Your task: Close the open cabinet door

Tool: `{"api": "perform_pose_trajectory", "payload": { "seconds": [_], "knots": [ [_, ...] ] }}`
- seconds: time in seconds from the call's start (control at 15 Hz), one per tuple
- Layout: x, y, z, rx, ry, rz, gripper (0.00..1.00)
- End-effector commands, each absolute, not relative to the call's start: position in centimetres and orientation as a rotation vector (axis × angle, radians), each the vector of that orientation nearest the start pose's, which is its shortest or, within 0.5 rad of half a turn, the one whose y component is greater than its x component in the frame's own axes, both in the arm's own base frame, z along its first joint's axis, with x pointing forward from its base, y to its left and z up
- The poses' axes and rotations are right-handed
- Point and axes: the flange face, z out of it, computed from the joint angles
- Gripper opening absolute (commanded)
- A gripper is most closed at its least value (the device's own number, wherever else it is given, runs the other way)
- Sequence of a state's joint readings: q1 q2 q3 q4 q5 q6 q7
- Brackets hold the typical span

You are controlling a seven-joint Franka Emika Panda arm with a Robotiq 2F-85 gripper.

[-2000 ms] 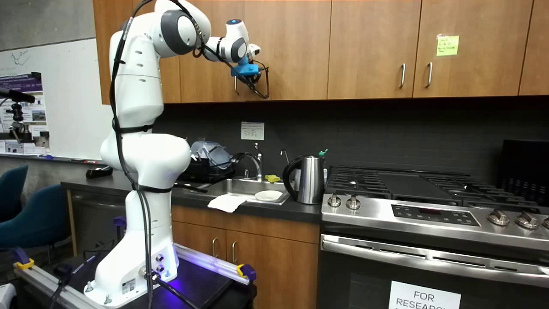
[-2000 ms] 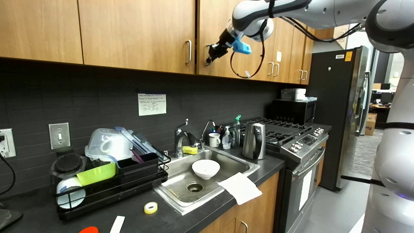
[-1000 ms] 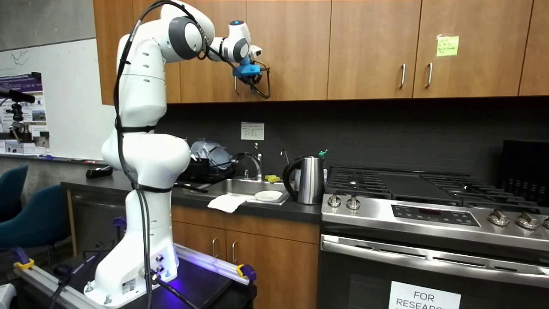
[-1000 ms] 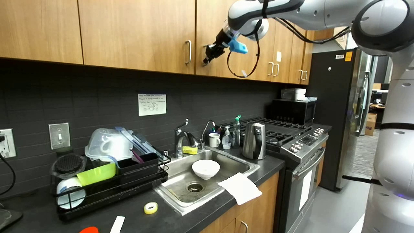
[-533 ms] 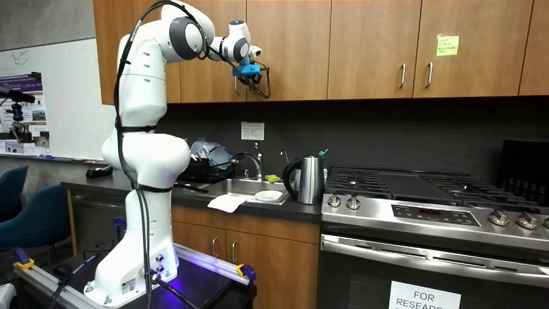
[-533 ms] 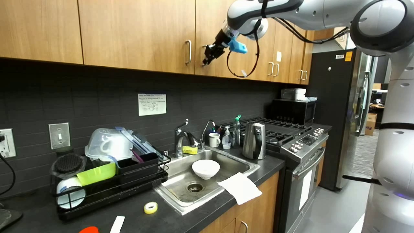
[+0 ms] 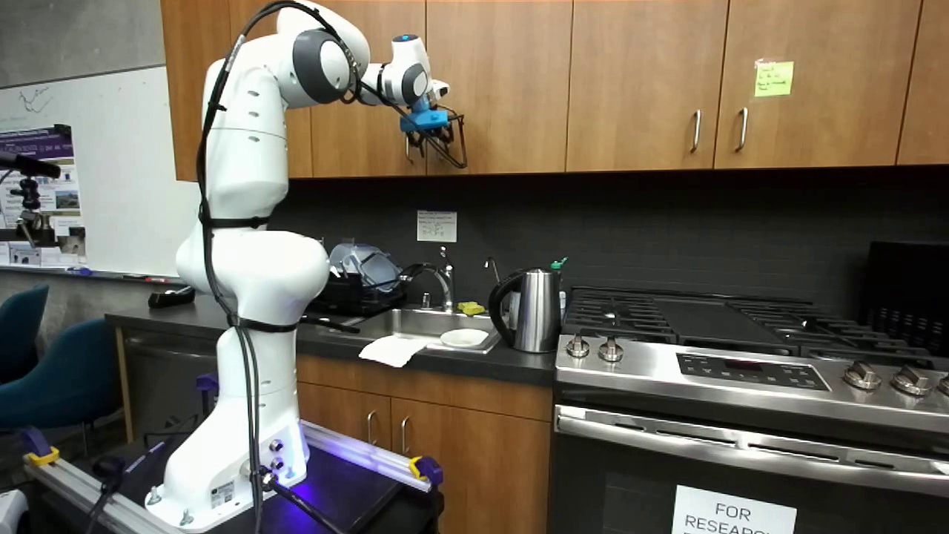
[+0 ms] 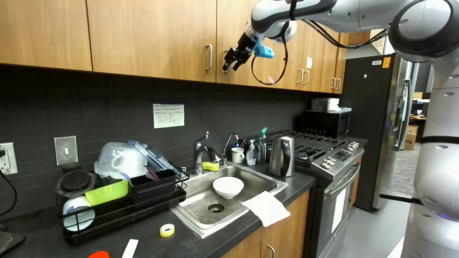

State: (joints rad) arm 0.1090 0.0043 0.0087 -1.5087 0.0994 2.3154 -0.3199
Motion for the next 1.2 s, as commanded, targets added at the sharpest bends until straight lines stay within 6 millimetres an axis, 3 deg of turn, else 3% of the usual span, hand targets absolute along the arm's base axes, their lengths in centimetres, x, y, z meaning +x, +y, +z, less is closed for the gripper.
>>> {"api": "perform_pose_trajectory", "payload": {
  "seconds": [0.0,0.13,0.4,0.93,1.13],
  "knots": [
    [57.9,8.3,73.4,-2.935,-0.552,-1.147,1.0],
    [57.1,9.2,72.4,-3.026,-0.52,-1.083,1.0],
    [53.7,11.9,70.8,-3.155,-0.445,-0.914,1.0],
    [43.4,18.5,66.2,-3.245,-0.344,-0.434,1.0],
    [39.9,20.6,64.1,-3.246,-0.273,-0.332,1.0]
  ]
}}
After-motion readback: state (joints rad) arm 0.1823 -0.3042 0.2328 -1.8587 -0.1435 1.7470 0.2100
